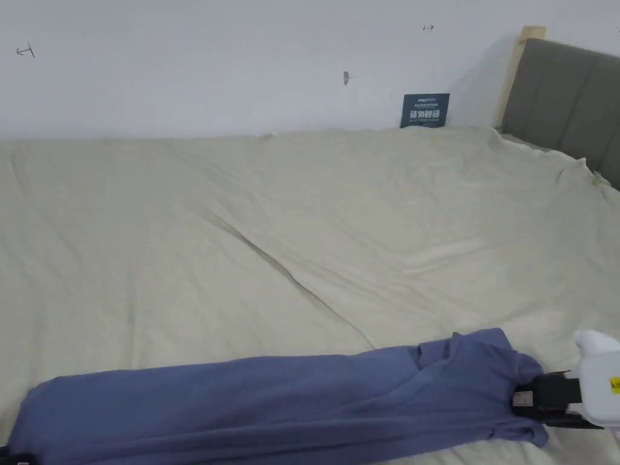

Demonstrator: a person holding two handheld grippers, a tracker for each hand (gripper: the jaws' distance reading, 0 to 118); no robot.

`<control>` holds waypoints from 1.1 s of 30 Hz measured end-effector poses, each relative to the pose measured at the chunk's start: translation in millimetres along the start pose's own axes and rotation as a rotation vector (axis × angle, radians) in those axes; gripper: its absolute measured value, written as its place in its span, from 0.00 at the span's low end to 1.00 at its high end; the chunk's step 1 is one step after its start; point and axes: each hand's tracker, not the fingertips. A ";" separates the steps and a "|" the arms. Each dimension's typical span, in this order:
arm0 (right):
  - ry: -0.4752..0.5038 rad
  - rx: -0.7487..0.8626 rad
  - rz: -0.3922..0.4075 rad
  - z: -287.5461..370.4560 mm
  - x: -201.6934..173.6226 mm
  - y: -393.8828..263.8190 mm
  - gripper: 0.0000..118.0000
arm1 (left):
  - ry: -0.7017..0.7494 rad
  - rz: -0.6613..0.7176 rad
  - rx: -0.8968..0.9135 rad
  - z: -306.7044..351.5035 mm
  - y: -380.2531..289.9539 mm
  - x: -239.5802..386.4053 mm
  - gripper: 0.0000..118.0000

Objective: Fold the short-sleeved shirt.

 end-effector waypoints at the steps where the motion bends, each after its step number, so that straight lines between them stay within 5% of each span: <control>1: -0.007 0.006 0.005 -0.1 -2.0 -0.6 0.08 | 0.004 -0.004 -0.001 -0.4 -0.1 0.9 0.04; 2: -0.017 0.021 0.013 1.7 -3.7 -1.8 0.21 | 0.003 -0.003 0.000 0.4 0.1 0.8 0.08; 3: -0.005 0.055 0.034 6.9 -3.8 -2.1 0.52 | 0.005 0.000 0.003 2.8 0.1 1.3 0.17; 5: 0.044 0.123 0.034 23.5 -6.0 -0.7 0.87 | -0.016 0.037 0.021 12.4 3.2 -1.5 0.53; 6: 0.068 0.141 0.039 34.7 -7.4 1.4 0.89 | -0.016 0.044 0.038 18.9 4.4 -0.1 0.84; 7: 0.068 0.186 0.038 50.5 -11.7 2.0 0.89 | -0.006 0.053 0.058 25.5 5.9 1.0 0.98; 12: 0.142 0.354 0.138 116.1 -57.9 2.8 0.89 | -0.063 0.071 0.256 78.2 10.3 20.2 1.00; 17: 0.116 0.574 0.260 138.7 -117.3 -26.2 0.84 | 0.101 -0.016 0.529 105.5 -0.3 72.6 1.00; 19: 0.110 0.683 0.297 131.4 -134.8 -47.0 0.73 | 0.112 -0.028 0.631 110.5 -7.6 93.3 0.98; 20: 0.103 0.722 0.314 126.7 -142.7 -55.8 0.52 | 0.107 -0.025 0.655 109.3 -11.1 101.8 0.92; 21: 0.085 0.753 0.310 118.5 -152.3 -63.4 0.02 | 0.074 -0.020 0.684 110.0 -13.8 108.4 0.74; 23: 0.078 0.798 0.285 101.1 -159.8 -77.7 0.00 | 0.056 -0.007 0.656 100.5 -20.0 118.0 0.00; 33: 0.100 0.776 0.322 72.7 -179.6 -99.2 0.00 | 0.158 0.011 0.721 74.1 -39.7 126.1 0.00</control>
